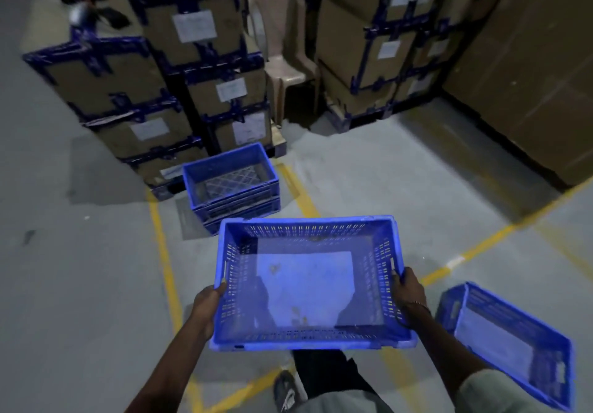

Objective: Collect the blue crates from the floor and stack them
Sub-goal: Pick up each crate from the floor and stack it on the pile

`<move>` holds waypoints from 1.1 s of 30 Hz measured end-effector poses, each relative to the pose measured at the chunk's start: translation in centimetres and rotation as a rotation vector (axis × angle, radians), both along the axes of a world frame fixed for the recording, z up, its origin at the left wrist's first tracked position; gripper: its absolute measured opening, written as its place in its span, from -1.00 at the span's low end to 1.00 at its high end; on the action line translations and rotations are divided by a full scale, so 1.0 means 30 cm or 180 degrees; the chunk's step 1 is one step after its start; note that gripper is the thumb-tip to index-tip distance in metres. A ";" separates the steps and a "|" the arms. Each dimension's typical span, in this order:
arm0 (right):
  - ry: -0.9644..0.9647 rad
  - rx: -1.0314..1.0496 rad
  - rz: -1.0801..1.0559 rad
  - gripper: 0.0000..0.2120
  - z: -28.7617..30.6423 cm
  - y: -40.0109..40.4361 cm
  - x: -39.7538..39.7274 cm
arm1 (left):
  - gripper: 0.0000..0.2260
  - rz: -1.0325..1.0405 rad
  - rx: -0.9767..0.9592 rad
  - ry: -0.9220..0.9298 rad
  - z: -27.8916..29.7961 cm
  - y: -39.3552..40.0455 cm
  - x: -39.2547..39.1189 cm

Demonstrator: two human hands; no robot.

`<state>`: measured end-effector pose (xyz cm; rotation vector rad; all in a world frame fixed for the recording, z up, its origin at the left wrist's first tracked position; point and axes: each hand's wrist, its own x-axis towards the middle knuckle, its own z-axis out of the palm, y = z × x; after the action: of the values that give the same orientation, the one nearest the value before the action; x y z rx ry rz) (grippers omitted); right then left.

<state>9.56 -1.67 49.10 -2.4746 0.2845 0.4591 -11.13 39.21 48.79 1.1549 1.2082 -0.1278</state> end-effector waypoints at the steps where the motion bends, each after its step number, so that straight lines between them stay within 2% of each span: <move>1: -0.0002 0.0015 0.0040 -0.82 -0.009 0.049 0.035 | -0.63 0.0050 0.0020 0.0028 0.007 0.030 0.017; 9: 0.0176 0.0116 0.0266 -0.73 -0.098 0.445 0.368 | -0.75 0.0621 0.0266 0.0026 -0.039 0.300 0.184; 13: 0.0267 0.0139 0.0498 -0.75 -0.138 0.621 0.511 | -0.68 0.0705 0.0448 0.0281 -0.147 0.467 0.246; 15: 0.0261 0.0027 0.0524 -0.78 -0.148 0.705 0.580 | -0.67 0.0644 0.0561 0.0411 -0.113 0.515 0.295; 17: 0.0289 -0.0043 0.0558 -0.79 -0.152 0.775 0.637 | -0.74 0.0706 0.0466 0.0426 -0.045 0.543 0.352; 21: 0.0366 -0.0173 0.0699 -0.78 -0.173 0.924 0.795 | -0.91 0.0513 0.0203 0.0239 -0.046 0.671 0.458; 30: 0.0189 -0.0120 0.0598 -0.69 -0.215 1.284 1.127 | -0.83 0.0691 -0.0020 -0.0104 -0.228 1.064 0.740; 33: 0.0148 -0.0061 0.0565 -0.68 -0.261 1.420 1.263 | -0.75 0.0779 0.0126 -0.0179 -0.277 1.181 0.870</move>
<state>47.45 40.92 41.27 -2.5217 0.0880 0.5907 14.98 74.64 40.48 1.0289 1.2963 0.1132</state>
